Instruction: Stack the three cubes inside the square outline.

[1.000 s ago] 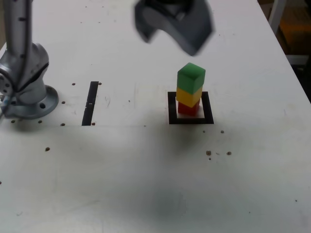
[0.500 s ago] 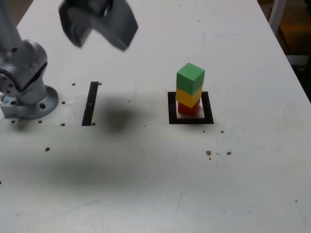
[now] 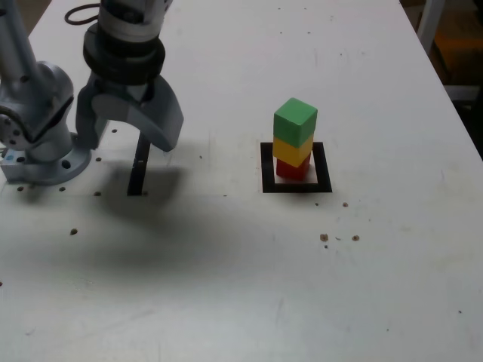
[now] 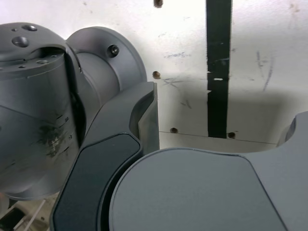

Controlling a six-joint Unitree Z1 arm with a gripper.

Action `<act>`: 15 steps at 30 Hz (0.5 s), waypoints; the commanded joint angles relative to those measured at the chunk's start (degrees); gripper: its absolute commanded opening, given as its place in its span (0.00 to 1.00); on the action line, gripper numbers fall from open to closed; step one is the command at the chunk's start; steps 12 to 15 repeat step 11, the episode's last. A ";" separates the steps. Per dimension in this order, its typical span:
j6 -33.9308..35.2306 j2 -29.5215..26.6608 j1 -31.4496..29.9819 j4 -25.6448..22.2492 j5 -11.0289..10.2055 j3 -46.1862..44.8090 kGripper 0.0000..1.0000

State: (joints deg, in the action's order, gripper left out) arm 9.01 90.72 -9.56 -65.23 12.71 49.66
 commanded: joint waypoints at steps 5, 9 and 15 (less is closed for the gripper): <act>0.08 -0.38 -0.02 5.59 2.81 -4.02 0.99; -0.20 -0.58 -0.02 8.72 3.46 -5.56 0.99; -0.33 -0.54 -0.02 9.65 3.28 -5.70 0.99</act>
